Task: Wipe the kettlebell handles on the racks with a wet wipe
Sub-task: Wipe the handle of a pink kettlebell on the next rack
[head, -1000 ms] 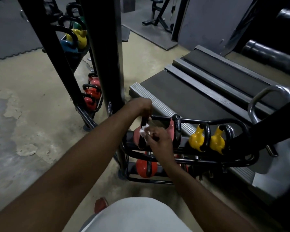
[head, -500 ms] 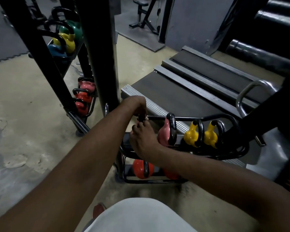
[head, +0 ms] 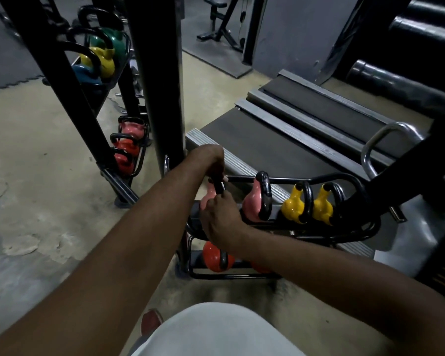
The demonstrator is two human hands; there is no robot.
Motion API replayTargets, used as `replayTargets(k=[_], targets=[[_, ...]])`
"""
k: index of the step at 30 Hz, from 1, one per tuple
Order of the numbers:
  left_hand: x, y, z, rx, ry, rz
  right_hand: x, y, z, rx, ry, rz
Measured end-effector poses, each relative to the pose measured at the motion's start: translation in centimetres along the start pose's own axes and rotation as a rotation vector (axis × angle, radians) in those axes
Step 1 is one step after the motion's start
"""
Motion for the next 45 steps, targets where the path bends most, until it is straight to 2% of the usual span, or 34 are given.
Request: replayTargets(k=[1,3,5,7,10,12,14,16,18,21,23,26,29,31,33,36,37,40,42,45], targets=[[0.1,0.0,-0.1,0.021,-0.016,0.057,-0.4,-0.6,0.5,0.021,-0.044,0.061],[0.1,0.1,-0.2,0.053,-0.014,0.04,-2.0,-1.1,1.6,-0.086,-0.027,-0.006],[0.1,0.2,0.2,0.025,-0.031,0.053,-3.4,-0.1,2.9,-0.234,-0.001,-0.146],[0.0,0.3,0.1,0.008,-0.046,0.067,-4.3,0.9,4.3,-0.281,0.118,-0.442],[0.1,0.4,-0.1,0.054,-0.045,0.055,-5.6,1.6,3.9,-0.222,0.462,-0.946],[0.0,0.4,-0.1,0.016,-0.027,0.053,-5.7,2.7,4.2,-0.017,0.659,-1.23],[-0.2,0.3,0.3,-0.019,-0.011,0.063,-4.9,4.0,4.8,0.151,0.774,-1.457],[-0.2,0.2,0.2,-0.022,-0.012,0.073,-4.6,4.4,4.6,0.137,0.852,-1.629],[-0.2,0.2,-0.2,-0.034,0.002,0.12,-4.7,4.4,4.1,0.086,0.91,-1.7],[-0.2,0.3,0.4,-0.117,0.071,0.021,-3.7,4.8,5.4,0.022,0.859,-1.587],[-0.1,0.4,0.4,-0.139,0.064,0.019,-2.8,4.9,7.3,-0.138,0.753,-1.425],[0.0,0.1,0.9,-0.147,0.06,0.06,-2.2,4.4,7.4,-0.425,0.509,-1.041],[0.1,0.4,0.9,-0.182,0.06,0.129,-1.5,4.6,5.4,-0.533,0.215,-0.542],[0.2,0.3,0.9,-0.189,0.042,0.158,-1.2,4.3,4.2,-0.572,0.134,-0.388],[0.4,0.4,0.8,-0.162,0.012,0.195,-1.3,3.4,2.9,-0.607,0.161,-0.35],[0.3,0.2,0.8,-0.088,0.123,0.079,-0.9,3.0,2.5,-0.582,0.175,-0.326],[0.4,0.5,0.7,-0.099,0.154,0.012,-0.7,3.4,3.1,-0.553,0.141,-0.312],[0.5,0.7,0.8,-0.111,0.061,0.133,-1.1,4.1,5.5,-0.478,0.008,-0.324],[0.4,0.7,0.8,-0.107,0.053,0.171,-2.5,4.3,5.9,-0.474,0.021,-0.432],[0.3,0.4,1.0,-0.098,-0.003,0.243,-3.3,4.5,6.7,-0.444,0.327,-0.911]])
Point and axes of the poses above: each hand's wrist, its own z-axis away from the middle knuckle, its own y-axis out of the palm, x = y × z, the point moved 2 cm from there along -z, towards the middle knuckle, and after that the axes turned 13 degrees about -x, right-handed, at the moved point
